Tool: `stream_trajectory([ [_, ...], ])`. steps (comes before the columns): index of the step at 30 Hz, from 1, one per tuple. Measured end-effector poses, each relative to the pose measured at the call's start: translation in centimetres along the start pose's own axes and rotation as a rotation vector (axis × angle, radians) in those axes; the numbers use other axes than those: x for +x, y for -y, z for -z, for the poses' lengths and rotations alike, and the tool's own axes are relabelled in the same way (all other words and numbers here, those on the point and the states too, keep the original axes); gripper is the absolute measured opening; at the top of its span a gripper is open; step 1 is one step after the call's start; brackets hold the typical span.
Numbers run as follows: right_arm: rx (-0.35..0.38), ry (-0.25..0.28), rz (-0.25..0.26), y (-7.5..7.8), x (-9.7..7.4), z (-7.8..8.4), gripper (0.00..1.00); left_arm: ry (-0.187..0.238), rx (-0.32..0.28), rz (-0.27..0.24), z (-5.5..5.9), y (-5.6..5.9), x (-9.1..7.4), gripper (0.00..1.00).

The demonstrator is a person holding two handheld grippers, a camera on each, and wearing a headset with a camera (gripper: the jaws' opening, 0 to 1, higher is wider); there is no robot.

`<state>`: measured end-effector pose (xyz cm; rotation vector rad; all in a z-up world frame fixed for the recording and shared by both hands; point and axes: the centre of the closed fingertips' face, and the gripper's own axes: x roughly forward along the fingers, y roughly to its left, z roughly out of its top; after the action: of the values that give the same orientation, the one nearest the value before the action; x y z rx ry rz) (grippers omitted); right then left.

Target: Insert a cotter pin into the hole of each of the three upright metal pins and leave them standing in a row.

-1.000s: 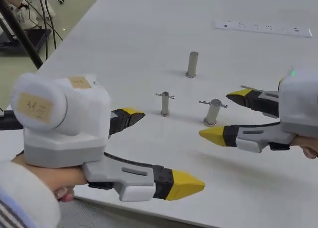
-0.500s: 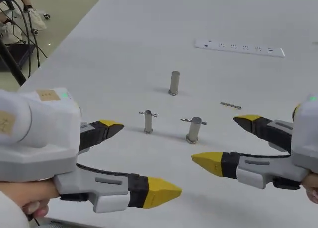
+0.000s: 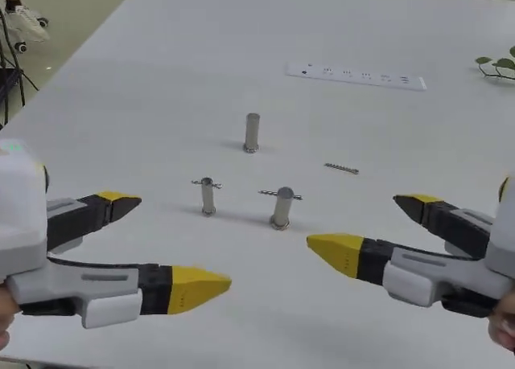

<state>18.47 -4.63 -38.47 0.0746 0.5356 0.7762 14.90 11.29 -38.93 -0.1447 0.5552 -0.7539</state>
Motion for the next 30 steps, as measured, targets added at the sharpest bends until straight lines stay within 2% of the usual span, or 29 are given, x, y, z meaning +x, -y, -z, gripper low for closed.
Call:
stream_trajectory([
  [2, 0.016, -0.032, -0.004, -0.1, -0.2, 0.6, 0.88, 0.005, 0.005, -0.003, -0.3, -0.2, 0.0, 0.99],
  [5, 0.017, -0.036, -0.003, -0.1, -0.3, 0.8, 0.91, -0.003, 0.015, -0.009, -0.5, -0.6, 0.0, 0.99],
  [12, 0.035, -0.037, -0.012, -0.7, -0.6, 0.9, 0.96, 0.022, 0.006, -0.021, -1.6, -1.5, 0.3, 0.95],
  [18, 0.049, -0.052, -0.010, -0.7, -0.8, 1.0, 0.98, 0.001, 0.031, -0.020, -2.3, -2.2, 1.1, 0.94],
  [22, 0.069, -0.043, -0.008, -0.6, -0.9, 0.8, 0.98, -0.013, 0.048, 0.009, -3.3, -2.7, 1.9, 0.92],
  [25, 0.080, -0.045, -0.006, -0.5, -1.0, 1.0, 0.98, -0.021, 0.075, 0.013, -4.2, -3.3, 2.7, 0.91],
  [30, 0.112, -0.035, -0.012, -0.5, -1.1, 1.0, 0.98, -0.010, 0.100, 0.022, -6.4, -4.6, 4.4, 0.87],
])
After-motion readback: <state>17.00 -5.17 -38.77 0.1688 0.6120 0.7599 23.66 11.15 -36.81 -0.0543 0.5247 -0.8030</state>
